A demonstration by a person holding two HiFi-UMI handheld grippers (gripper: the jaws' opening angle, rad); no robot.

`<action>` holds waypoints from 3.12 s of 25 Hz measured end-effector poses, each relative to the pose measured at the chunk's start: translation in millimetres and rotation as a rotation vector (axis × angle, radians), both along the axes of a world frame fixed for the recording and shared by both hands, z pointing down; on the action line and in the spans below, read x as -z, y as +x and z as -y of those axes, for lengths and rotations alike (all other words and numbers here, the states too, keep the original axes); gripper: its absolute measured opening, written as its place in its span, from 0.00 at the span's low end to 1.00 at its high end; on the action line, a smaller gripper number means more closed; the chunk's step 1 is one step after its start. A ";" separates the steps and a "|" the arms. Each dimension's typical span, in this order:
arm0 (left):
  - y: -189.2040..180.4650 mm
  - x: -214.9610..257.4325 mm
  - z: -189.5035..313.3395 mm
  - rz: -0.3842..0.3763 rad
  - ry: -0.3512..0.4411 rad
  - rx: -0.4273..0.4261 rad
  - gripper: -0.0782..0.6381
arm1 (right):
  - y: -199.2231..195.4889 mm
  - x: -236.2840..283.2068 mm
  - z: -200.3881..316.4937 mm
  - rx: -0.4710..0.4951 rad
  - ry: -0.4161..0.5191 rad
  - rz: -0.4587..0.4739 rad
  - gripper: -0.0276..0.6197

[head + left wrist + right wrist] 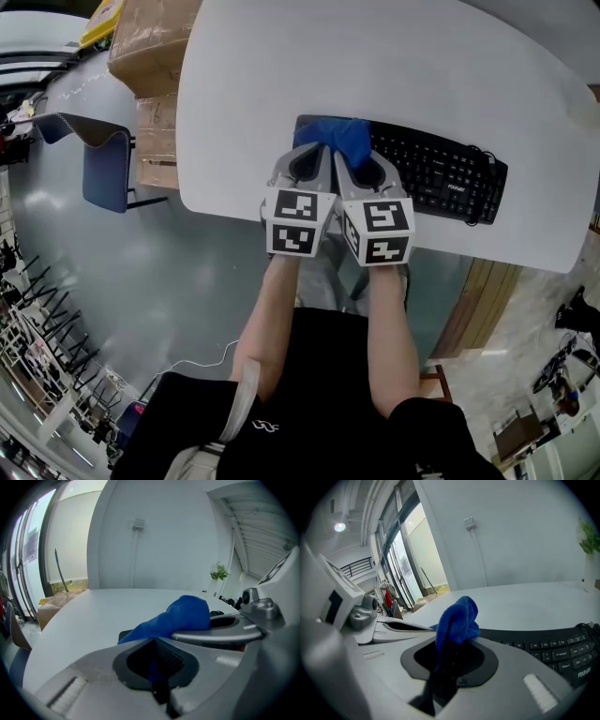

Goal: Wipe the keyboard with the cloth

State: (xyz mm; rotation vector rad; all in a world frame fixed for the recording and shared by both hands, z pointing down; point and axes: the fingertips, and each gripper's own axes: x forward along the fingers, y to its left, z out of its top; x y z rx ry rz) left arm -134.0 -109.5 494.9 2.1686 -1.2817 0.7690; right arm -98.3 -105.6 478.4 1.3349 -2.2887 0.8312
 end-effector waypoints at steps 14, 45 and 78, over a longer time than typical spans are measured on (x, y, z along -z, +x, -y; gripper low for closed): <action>34.3 -0.1 -2.0 -0.001 -0.001 -0.039 0.10 | 33.2 -1.5 -1.1 -0.029 -0.010 -0.023 0.18; 108.4 0.4 -9.7 -0.007 -0.012 -0.123 0.10 | 106.6 -0.5 -12.3 -0.109 -0.021 -0.029 0.18; 186.2 1.0 -19.1 -0.016 -0.016 -0.204 0.10 | 183.4 -1.3 -24.2 -0.182 -0.029 -0.039 0.18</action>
